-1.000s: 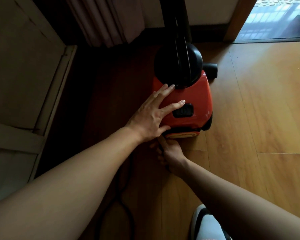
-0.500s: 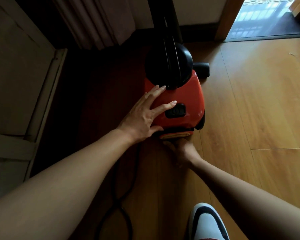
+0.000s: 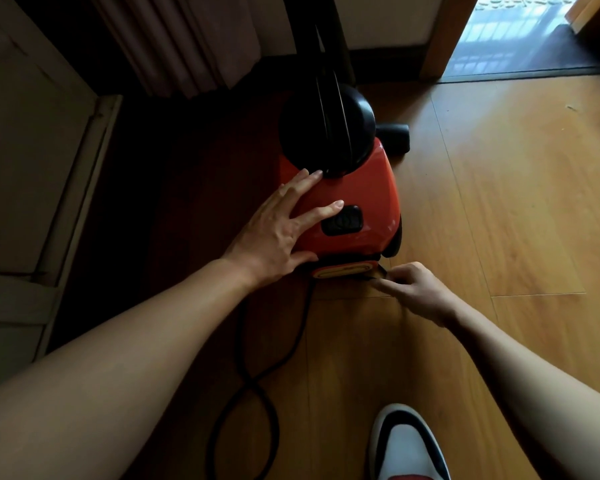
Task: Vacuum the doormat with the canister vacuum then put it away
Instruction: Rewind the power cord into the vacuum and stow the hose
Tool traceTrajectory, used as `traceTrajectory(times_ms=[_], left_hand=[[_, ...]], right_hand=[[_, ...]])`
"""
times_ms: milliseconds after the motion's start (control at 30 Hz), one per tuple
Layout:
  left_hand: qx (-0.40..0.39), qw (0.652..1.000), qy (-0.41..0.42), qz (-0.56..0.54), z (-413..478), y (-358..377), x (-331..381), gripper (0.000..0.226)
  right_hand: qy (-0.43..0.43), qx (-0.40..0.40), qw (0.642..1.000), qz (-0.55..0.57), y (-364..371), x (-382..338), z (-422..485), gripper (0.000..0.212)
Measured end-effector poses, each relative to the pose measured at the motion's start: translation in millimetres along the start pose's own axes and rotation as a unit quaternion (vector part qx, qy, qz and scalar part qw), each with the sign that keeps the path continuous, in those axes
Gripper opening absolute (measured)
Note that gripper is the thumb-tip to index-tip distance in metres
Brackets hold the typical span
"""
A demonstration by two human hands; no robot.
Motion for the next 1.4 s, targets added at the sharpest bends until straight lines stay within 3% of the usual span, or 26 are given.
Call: traceTrajectory(times_ms=[100,267,367,467,567,700,800,967,1033,1167,1267,1333,1400], left_hand=[[0.0,1.0,0.001,0.005,0,0,0,0.088],[0.0,1.0,-0.001,0.008,0,1,-1,0.088],[0.0,1.0,-0.004,0.006,0,0,-1,0.088],[0.003,1.0,-0.006,0.005,0,0,0,0.088],[0.006,1.0,-0.005,0.001,0,0,2,0.088],[0.003,1.0,-0.011,0.001,0,-1,2,0.088],[0.003,1.0,-0.011,0.006,0,-1,3,0.088],[0.002,1.0,-0.018,0.013,0,-2,4,0.088],[0.002,1.0,-0.019,0.015,0,-2,4,0.088],[0.006,0.999,-0.016,0.032,0,-2,4,0.089],[0.007,0.999,-0.016,0.045,1,-3,5,0.091],[0.006,0.999,-0.017,0.045,1,-4,7,0.091],[0.007,0.999,-0.016,0.044,1,-4,7,0.09]], right_hand=[[0.014,-0.065,0.997,0.029,-4,2,-2,0.043],[-0.065,-0.02,0.996,-0.061,-4,11,-20,0.04],[-0.025,-0.01,0.993,0.114,-3,16,-32,0.037],[0.077,-0.054,0.952,0.291,-3,20,-43,0.026],[0.146,-0.103,0.919,0.351,-11,22,-49,0.017],[0.124,-0.011,0.917,0.38,-28,25,-53,0.024],[0.147,0.067,0.861,0.482,-31,24,-50,0.029],[0.142,0.103,0.79,0.587,-24,3,-39,0.027],[0.117,0.095,0.793,0.59,-25,-11,-40,0.03],[0.075,0.073,0.835,0.54,-23,-41,-44,0.032],[0.063,0.109,0.862,0.49,-19,-56,-38,0.031],[0.107,0.161,0.856,0.479,-21,-55,-33,0.03],[0.168,0.197,0.821,0.509,-23,-46,-32,0.031]])
Point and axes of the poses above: each hand's wrist, its own z-axis towards the middle knuckle, its own y-axis out of the palm, x = y × z, the point moved 2 cm from there along z, towards the middle knuckle, and after that the axes turned 5 degrees about z, right-handed, at the moved point
